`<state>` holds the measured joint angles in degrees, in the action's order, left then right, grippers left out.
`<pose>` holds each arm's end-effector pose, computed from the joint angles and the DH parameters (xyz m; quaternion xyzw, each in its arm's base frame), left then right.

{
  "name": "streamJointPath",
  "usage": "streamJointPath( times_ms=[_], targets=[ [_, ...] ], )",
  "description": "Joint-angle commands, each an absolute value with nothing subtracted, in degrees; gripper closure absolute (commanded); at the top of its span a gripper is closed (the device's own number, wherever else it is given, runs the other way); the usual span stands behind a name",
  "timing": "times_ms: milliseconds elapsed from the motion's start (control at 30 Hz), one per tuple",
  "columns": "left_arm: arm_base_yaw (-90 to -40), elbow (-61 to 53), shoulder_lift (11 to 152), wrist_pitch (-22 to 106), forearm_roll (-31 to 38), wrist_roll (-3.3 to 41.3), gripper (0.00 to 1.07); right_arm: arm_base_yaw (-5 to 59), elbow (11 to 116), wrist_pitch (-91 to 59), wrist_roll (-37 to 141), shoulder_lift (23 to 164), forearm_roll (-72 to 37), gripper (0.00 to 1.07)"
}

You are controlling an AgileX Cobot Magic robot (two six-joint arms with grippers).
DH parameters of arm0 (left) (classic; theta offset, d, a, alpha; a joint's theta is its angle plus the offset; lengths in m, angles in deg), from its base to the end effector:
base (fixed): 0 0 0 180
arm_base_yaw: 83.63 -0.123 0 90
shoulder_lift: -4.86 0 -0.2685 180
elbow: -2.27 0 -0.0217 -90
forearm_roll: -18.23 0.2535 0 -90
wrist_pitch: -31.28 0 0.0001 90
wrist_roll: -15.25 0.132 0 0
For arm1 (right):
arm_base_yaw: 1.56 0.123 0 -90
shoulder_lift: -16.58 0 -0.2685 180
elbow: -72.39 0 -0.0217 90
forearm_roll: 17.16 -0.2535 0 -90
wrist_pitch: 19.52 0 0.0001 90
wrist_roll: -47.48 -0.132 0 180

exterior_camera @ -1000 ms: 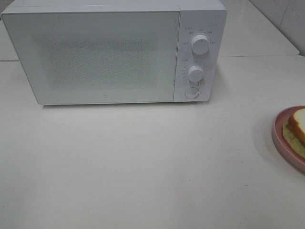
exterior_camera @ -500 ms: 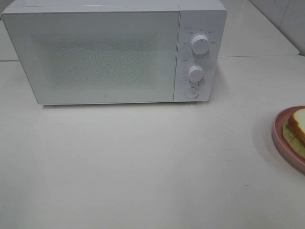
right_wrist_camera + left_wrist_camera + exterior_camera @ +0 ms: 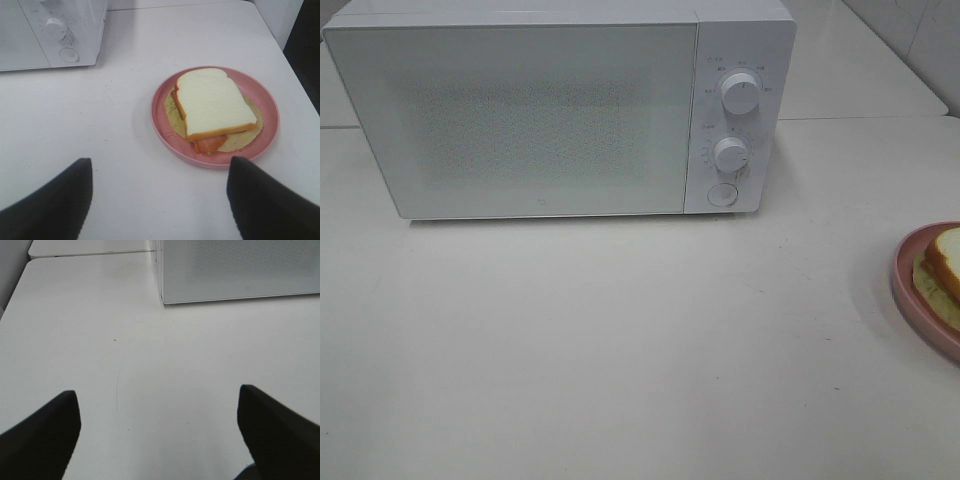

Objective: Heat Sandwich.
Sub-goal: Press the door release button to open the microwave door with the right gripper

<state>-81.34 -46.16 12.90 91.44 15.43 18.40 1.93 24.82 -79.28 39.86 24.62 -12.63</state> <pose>0.0511 -0.0076 0.2595 0.0412 0.8497 -0.0205 0.5253 0.0506 -0.0059 0.2653 0.0319 0.8439 0.0124 0.5355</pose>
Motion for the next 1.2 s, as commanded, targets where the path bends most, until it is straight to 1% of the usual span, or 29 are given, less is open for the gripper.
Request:
streamJointPath(
  times_ms=[33, 167, 233, 333, 400, 467, 533, 600, 833, 933, 1067, 1200],
  targets=[
    [-81.3, -46.3, 11.6, 90.7, 15.4, 18.3, 0.28, 1.9, 24.7, -78.9, 39.9, 23.1, -12.2, 0.35],
    [-81.3, -46.3, 11.6, 90.7, 15.4, 18.3, 0.28, 1.9, 25.8, -76.8, 39.9, 23.1, -11.4, 0.35],
    [-81.3, -46.3, 11.6, 90.7, 15.4, 18.3, 0.28, 1.9, 26.0, -72.1, 39.9, 24.1, -12.0, 0.35],
    [-81.3, -46.3, 11.6, 90.7, 15.4, 18.3, 0.28, 1.9, 25.7, -69.1, 39.9, 26.0, -12.1, 0.35],
    [-81.3, -46.3, 11.6, 90.7, 15.4, 18.3, 0.28, 1.9, 25.5, -64.4, 39.9, 30.1, -11.9, 0.35],
    [-81.3, -46.3, 11.6, 90.7, 15.4, 18.3, 0.28, 1.9, 25.5, -63.2, 39.9, 31.4, -11.9, 0.35],
    [-81.3, -46.3, 11.6, 90.7, 15.4, 18.3, 0.28, 1.9, 25.5, -59.0, 39.9, 36.9, -12.1, 0.35],
    [-81.3, -46.3, 11.6, 90.7, 15.4, 18.3, 0.28, 1.9, 25.5, -57.6, 40.0, 38.8, -12.1, 0.35],
    [-81.3, -46.3, 11.6, 90.7, 15.4, 18.3, 0.28, 1.9, 25.5, -46.6, 45.8, 50.2, -18.1, 0.35],
    [-81.3, -46.3, 11.6, 90.7, 15.4, 18.3, 0.28, 1.9, 25.5, -42.3, 47.5, 53.9, -18.8, 0.35],
    [-81.3, -46.3, 11.6, 90.7, 15.4, 18.3, 0.28, 1.9, 25.5, -37.4, 47.5, 57.3, -17.8, 0.35],
    [-81.3, -46.3, 11.6, 90.7, 15.4, 18.3, 0.28, 1.9, 25.5, -28.1, 47.5, 64.3, -17.6, 0.35]
  ],
)
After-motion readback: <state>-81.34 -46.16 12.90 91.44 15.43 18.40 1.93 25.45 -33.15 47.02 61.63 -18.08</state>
